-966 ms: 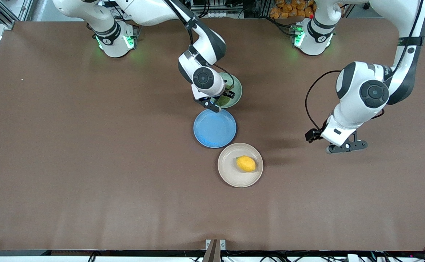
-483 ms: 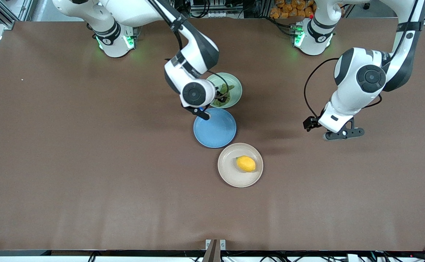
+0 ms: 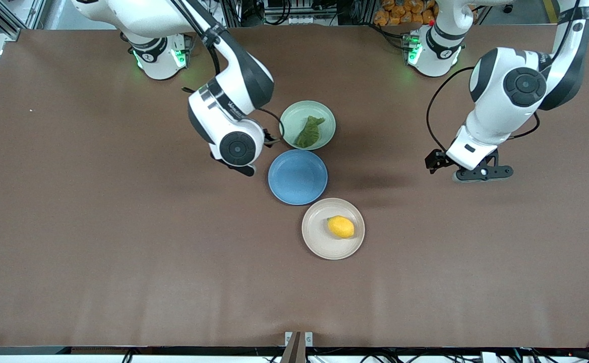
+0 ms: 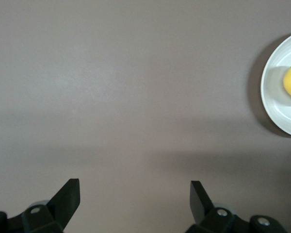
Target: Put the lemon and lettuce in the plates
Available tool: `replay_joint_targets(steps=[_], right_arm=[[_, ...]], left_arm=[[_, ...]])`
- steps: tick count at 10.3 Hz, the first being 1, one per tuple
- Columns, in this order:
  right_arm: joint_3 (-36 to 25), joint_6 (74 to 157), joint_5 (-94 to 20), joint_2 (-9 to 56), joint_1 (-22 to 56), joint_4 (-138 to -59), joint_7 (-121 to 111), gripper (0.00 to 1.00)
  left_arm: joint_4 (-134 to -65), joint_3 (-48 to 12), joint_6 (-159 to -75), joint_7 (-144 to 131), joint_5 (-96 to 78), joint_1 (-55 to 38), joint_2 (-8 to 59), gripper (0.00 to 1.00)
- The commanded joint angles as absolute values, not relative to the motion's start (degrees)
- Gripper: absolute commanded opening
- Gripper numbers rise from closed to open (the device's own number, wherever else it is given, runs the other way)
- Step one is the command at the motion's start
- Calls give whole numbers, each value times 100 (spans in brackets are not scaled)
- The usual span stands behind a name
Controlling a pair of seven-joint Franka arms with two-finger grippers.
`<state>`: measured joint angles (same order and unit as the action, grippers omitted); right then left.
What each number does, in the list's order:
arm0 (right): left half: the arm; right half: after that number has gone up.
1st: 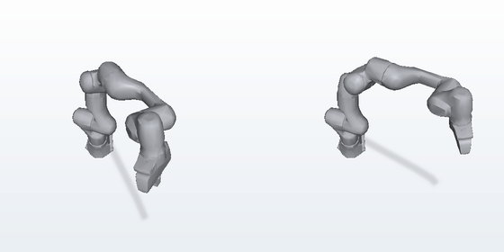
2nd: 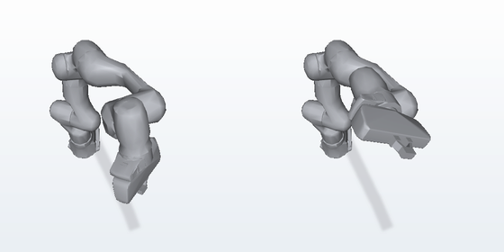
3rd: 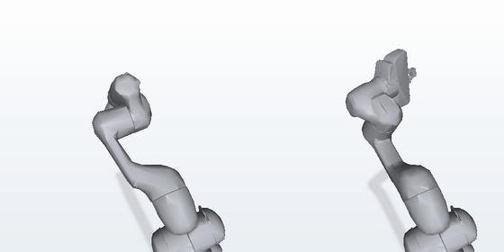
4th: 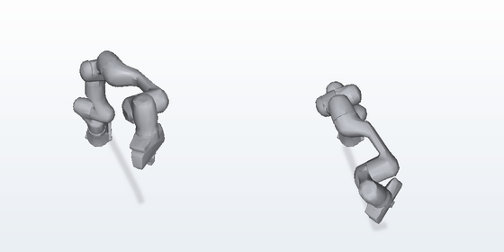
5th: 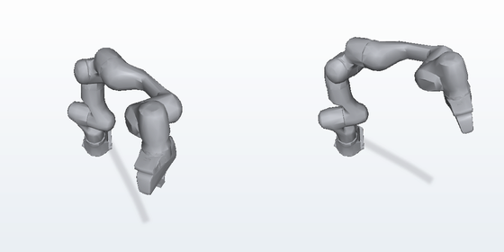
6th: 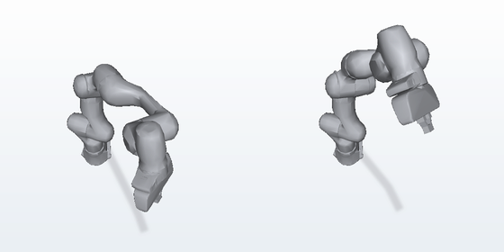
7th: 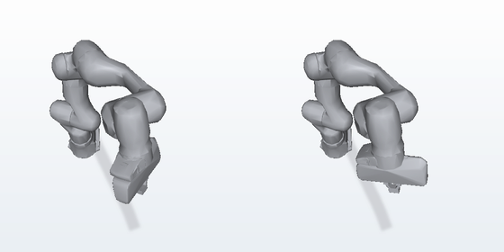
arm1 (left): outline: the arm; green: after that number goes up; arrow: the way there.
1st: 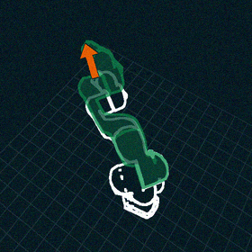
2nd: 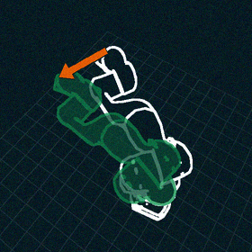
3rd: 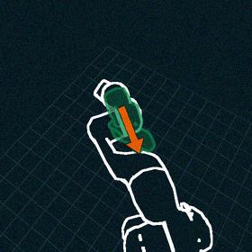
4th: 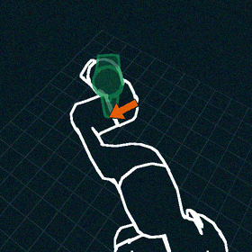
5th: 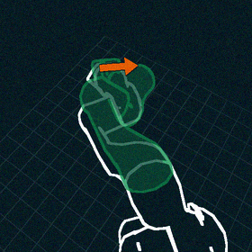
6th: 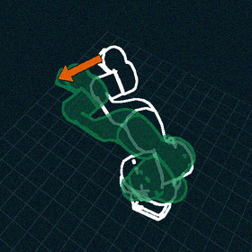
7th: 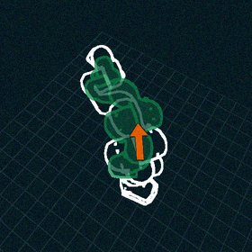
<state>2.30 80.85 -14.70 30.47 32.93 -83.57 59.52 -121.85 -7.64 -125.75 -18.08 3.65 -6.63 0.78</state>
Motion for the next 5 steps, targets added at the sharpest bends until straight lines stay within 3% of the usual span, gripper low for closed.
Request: replay_joint_targets(steps=[1,5], right_arm=[[299,7482,-1327,2690,2491,-8411,4779,100],[299,7031,-653,2567,1636,-8411,3184,100]], left_arm=[[-11596,-782,-11956,-1312,220,-615,-61,100],[-10321,-738,-10769,-1090,202,-615,-44,100]])
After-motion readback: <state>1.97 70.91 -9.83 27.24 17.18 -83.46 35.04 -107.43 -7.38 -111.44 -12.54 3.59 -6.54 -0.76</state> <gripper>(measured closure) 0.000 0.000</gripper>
